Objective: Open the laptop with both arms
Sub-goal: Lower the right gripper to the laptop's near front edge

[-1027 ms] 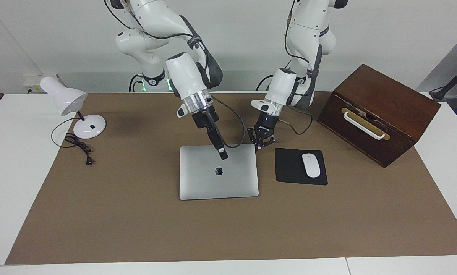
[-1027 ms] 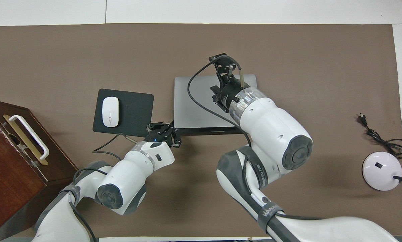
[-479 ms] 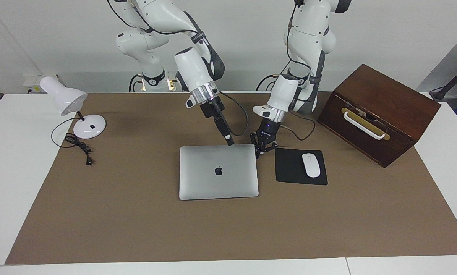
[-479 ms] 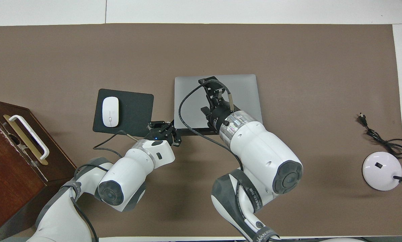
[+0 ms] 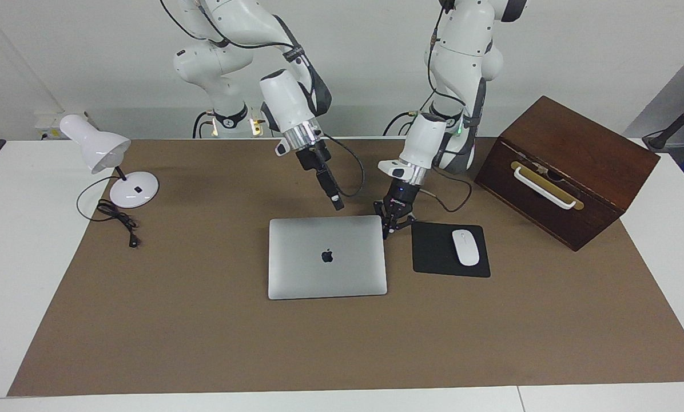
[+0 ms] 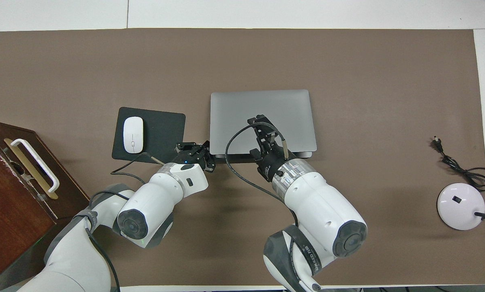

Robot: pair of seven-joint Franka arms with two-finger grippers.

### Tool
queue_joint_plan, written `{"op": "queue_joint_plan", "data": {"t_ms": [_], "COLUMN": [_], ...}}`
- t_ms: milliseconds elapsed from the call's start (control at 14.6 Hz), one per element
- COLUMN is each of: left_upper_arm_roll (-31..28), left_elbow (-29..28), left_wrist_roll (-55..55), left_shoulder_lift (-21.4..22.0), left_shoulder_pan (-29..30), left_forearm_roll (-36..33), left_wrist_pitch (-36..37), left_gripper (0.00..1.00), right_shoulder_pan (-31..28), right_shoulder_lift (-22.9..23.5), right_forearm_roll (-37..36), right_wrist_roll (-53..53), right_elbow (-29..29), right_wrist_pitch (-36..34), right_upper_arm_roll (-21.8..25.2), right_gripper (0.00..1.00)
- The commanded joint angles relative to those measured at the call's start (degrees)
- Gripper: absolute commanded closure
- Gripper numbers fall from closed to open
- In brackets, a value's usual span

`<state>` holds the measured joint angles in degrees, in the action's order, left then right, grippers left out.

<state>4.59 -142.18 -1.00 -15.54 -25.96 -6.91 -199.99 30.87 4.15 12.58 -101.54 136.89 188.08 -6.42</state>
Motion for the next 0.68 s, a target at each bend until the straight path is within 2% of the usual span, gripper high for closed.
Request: {"op": "queue_joint_plan", "data": {"t_ms": [0, 411, 616], "left_upper_arm_roll": [0.06, 0.15, 0.24], "left_elbow": [0.06, -0.99, -1.96], "left_wrist_roll": [-0.23, -0.23, -0.58], "left_shoulder_lift": [0.24, 0.42, 2.26], "left_shoulder_pan": [0.04, 0.04, -0.32], "left_forearm_roll": [-0.91, -0.91, -0.82], "left_wrist_pitch": [-0.84, -0.84, -0.84], "left_gripper": [1.00, 1.00, 1.00], "right_shoulder_pan": [1.30, 1.30, 1.21], "right_shoulder_lift": [-1.69, -1.16, -1.16], "right_forearm_roll": [2.01, 2.01, 2.01], "right_wrist_roll": [-0.59, -0.33, -0.24], "right_elbow": [4.08, 7.25, 7.60], "right_wrist_pitch": [2.37, 6.42, 6.86], "right_upper_arm_roll": [-0.17, -0.17, -0.17], "right_gripper": [0.04, 0.04, 0.04]}}
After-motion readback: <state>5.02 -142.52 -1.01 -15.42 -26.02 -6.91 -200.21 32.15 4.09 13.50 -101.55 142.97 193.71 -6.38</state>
